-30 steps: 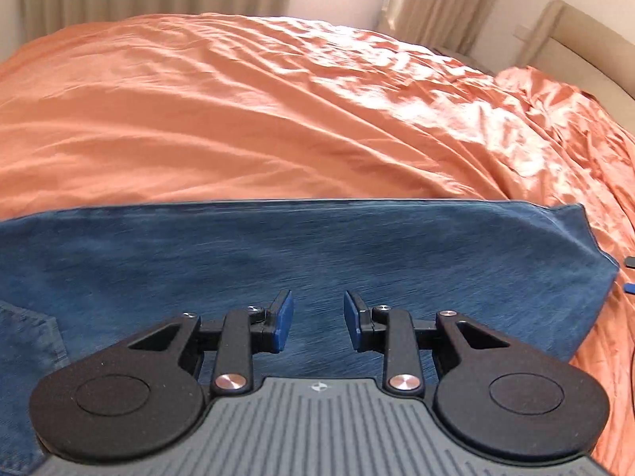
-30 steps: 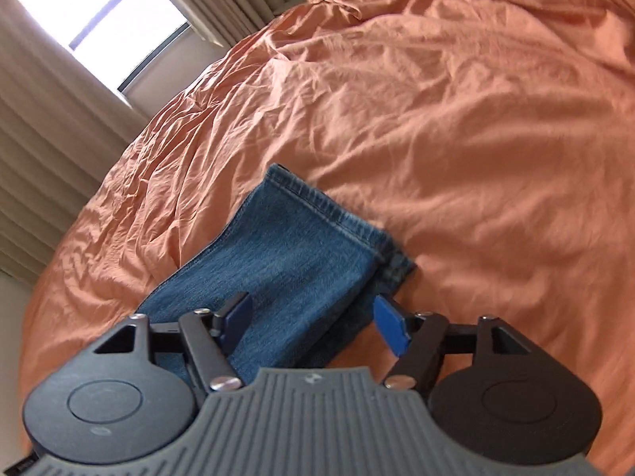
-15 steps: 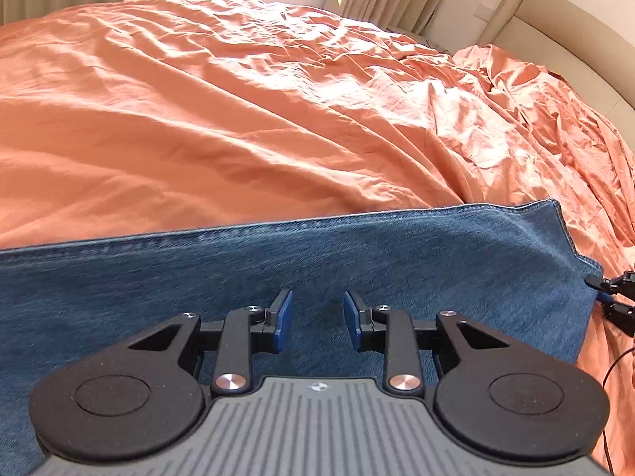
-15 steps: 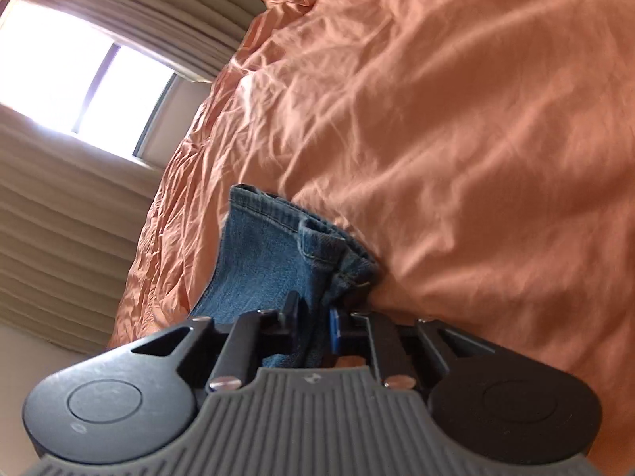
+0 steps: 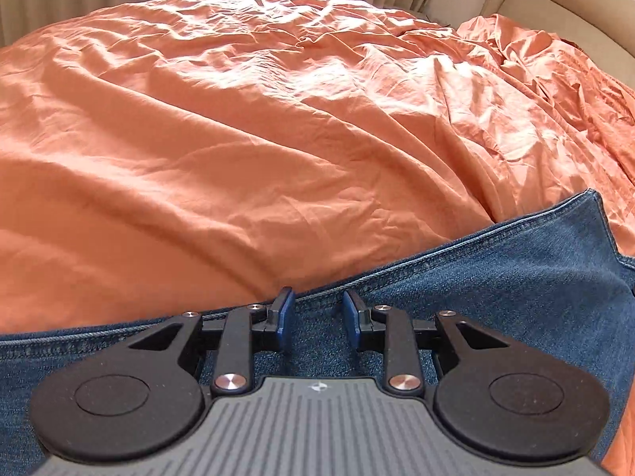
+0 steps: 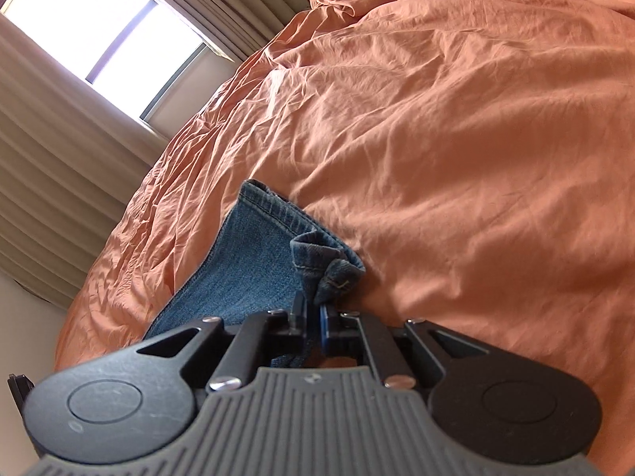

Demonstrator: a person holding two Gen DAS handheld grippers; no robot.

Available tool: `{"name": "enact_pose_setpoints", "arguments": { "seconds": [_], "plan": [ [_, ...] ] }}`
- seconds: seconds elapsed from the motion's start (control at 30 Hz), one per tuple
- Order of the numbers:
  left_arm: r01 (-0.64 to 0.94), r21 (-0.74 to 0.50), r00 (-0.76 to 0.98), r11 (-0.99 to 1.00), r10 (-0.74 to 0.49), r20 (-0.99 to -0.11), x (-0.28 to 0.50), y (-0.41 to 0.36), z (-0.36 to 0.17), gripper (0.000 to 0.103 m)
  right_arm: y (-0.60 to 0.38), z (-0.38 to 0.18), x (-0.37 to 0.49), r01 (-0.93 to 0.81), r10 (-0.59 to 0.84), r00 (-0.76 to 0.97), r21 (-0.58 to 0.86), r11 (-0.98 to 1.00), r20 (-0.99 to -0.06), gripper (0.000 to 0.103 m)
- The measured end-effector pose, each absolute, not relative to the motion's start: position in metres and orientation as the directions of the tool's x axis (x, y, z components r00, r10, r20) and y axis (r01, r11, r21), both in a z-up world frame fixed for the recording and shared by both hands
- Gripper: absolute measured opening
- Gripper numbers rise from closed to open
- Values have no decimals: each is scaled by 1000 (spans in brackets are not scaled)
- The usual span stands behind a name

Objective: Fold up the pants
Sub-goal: 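Lift the hem cuff with the right gripper toward the waistband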

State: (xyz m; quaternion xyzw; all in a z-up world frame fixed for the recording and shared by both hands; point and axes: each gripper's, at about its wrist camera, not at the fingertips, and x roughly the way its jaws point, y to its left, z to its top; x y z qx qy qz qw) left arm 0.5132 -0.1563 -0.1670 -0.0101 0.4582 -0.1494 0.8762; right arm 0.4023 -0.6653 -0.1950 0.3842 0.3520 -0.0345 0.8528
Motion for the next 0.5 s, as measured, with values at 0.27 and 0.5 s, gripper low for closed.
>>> {"name": "enact_pose_setpoints", "arguments": {
  "seconds": [0.27, 0.5],
  "plan": [
    [348, -9, 567, 937, -218, -795, 481, -183, -143, 26, -661, -190, 406, 375, 184, 728, 608, 700, -661, 1],
    [413, -1, 486, 911, -221, -845, 427, -197, -146, 19, -655, -166, 407, 364, 154, 743, 586, 724, -651, 1]
  ]
}}
